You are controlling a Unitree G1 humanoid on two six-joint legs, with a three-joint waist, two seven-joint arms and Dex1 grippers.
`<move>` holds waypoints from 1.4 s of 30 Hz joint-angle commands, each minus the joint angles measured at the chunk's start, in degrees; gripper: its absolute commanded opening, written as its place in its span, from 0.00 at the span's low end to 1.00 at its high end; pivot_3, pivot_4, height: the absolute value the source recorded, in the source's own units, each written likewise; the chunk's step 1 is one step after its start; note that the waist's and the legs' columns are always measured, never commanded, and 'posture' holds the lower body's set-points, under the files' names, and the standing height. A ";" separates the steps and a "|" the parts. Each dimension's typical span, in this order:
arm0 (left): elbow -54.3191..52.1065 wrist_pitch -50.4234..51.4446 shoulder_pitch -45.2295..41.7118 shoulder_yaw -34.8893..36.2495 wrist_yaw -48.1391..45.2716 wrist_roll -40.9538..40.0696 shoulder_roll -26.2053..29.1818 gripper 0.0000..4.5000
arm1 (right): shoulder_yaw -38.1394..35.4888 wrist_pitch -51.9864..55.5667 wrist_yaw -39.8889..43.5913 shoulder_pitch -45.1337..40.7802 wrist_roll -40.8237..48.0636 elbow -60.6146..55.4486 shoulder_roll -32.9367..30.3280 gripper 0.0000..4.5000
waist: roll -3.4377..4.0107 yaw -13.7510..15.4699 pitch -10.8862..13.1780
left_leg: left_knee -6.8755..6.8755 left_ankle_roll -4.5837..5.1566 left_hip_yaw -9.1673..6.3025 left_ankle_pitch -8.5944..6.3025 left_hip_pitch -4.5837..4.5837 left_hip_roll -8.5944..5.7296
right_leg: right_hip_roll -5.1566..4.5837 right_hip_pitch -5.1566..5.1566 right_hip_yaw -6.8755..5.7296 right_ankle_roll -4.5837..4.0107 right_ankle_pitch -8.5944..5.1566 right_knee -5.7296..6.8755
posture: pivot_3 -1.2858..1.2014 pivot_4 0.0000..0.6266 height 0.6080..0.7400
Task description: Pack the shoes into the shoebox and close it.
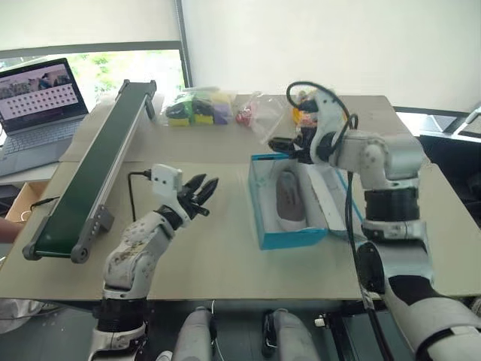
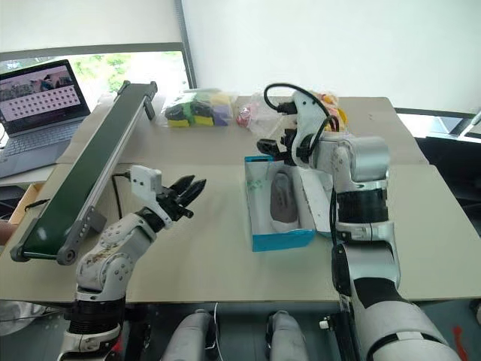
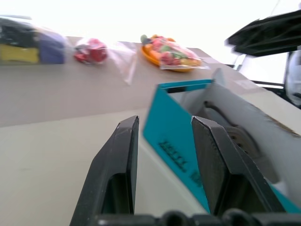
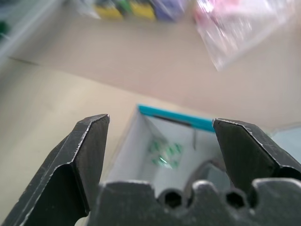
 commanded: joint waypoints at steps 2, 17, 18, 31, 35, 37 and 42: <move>0.50 -2.84 0.57 9.63 3.55 1.47 4.65 0.42 | 2.14 -6.38 6.90 9.95 5.12 -21.51 -2.34 0.92 | -0.02 0.03 -0.01 | -0.03 0.00 -0.01 0.00 0.04 0.04 | 0.06 0.00 0.00 -0.04 -0.03 0.03 | 0.52 0.24 0.55; 6.90 -3.47 6.45 27.04 6.52 1.57 15.47 0.57 | 10.13 -19.46 11.98 28.38 2.33 -29.44 -7.25 1.00 | -0.08 0.65 -0.02 | 0.00 -0.51 -0.09 -0.29 0.11 -0.01 | -0.26 0.06 -0.11 -0.35 -0.21 -0.18 | 0.52 0.24 0.55; 6.78 -3.57 6.57 27.40 6.52 1.32 15.47 0.62 | 10.69 -20.70 12.62 29.04 1.84 -29.32 -7.39 1.00 | -0.10 0.67 0.00 | 0.00 -0.51 -0.10 -0.29 0.11 -0.01 | -0.26 0.06 -0.10 -0.34 -0.21 -0.18 | 0.52 0.24 0.55; 8.42 -3.86 8.43 25.82 6.62 3.24 14.91 0.99 | 14.79 -29.69 16.38 32.90 -2.44 -26.77 -8.59 1.00 | -0.21 0.71 0.02 | 0.00 -0.53 -0.01 -0.31 0.11 0.00 | -0.27 0.07 -0.10 -0.34 -0.21 -0.22 | 0.52 0.24 0.55; 10.05 -4.63 7.42 25.58 7.29 3.50 14.51 0.99 | 15.05 -29.14 15.92 32.81 -3.50 -26.09 -9.10 1.00 | -0.23 0.69 0.01 | 0.00 -0.54 -0.08 -0.31 0.11 0.00 | -0.29 0.07 -0.10 -0.34 -0.21 -0.24 | 0.52 0.24 0.55; 10.66 -4.57 7.11 25.34 7.72 3.53 14.20 0.99 | 15.06 -29.02 15.83 32.91 -3.81 -26.19 -9.43 1.00 | -0.24 0.69 0.01 | -0.01 -0.54 -0.09 -0.31 0.10 0.01 | -0.29 0.05 -0.10 -0.34 -0.20 -0.23 | 0.52 0.24 0.55; 11.36 -4.90 7.93 23.78 6.70 3.92 13.84 0.99 | 14.66 -27.79 16.19 34.81 -3.00 -28.57 -10.44 1.00 | -0.26 0.75 0.00 | -0.02 -0.54 0.00 -0.31 0.10 -0.02 | -0.28 0.07 -0.09 -0.34 -0.20 -0.22 | 0.52 0.24 0.55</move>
